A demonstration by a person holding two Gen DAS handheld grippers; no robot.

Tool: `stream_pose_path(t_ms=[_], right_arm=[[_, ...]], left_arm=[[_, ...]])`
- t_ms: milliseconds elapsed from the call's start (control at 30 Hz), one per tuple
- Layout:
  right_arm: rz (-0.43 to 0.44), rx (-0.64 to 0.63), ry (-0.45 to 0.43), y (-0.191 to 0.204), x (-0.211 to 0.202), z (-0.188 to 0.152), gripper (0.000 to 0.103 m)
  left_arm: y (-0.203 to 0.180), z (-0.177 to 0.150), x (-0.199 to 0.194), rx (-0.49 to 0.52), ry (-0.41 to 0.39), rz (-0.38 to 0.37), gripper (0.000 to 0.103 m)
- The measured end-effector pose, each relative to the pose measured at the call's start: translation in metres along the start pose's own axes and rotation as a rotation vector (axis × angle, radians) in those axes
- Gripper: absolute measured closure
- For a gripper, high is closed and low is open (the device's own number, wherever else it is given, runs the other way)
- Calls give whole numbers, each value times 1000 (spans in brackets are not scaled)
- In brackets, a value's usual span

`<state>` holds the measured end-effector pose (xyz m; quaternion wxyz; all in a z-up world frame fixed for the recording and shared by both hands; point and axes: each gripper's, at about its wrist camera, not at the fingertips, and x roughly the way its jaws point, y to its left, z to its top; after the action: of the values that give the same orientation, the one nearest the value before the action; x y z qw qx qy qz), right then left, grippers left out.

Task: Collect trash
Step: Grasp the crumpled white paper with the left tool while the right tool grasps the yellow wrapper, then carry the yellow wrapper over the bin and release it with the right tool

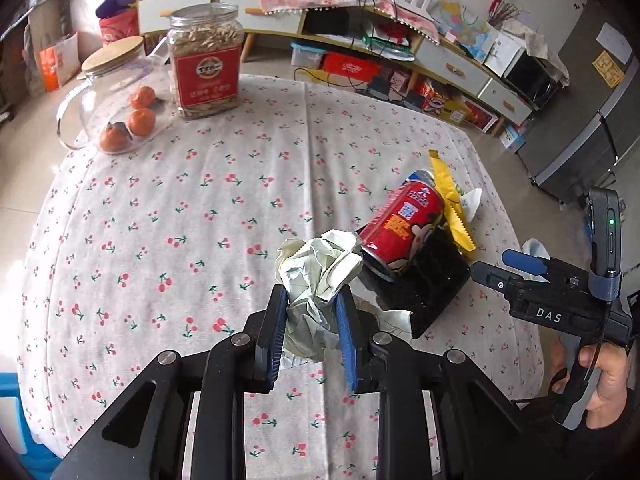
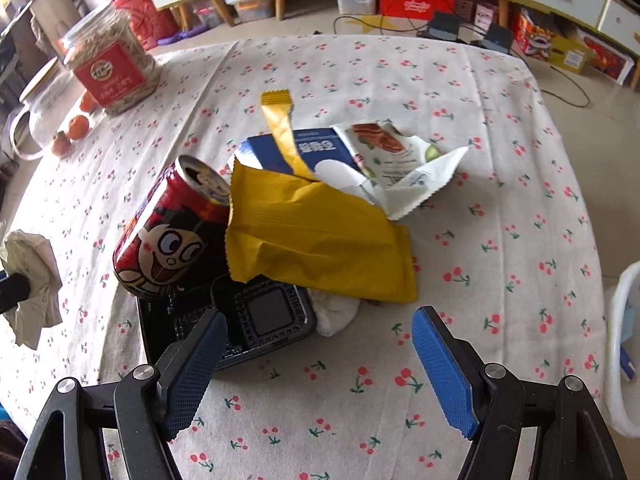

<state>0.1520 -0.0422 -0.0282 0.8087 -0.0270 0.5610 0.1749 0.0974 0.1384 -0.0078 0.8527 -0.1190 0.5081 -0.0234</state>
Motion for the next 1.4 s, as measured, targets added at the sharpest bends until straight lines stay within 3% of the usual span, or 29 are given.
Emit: stream_pose_path(t_ms=[367, 533, 733, 933, 1400], right_arm=[[-25, -60, -13, 22, 34, 23, 23], [-14, -47, -30, 17, 35, 28, 46], [43, 9, -56, 1, 21, 29, 61], [42, 46, -106, -16, 2, 29, 82], [93, 179, -195, -68, -51, 10, 83]], left_arm=[[22, -3, 0, -18, 12, 22, 77], [18, -2, -2, -11, 7, 17, 77], [10, -1, -1, 0, 5, 13, 77], [3, 0, 0, 5, -2, 8, 77], [-33, 8, -7, 38, -48, -42, 77]])
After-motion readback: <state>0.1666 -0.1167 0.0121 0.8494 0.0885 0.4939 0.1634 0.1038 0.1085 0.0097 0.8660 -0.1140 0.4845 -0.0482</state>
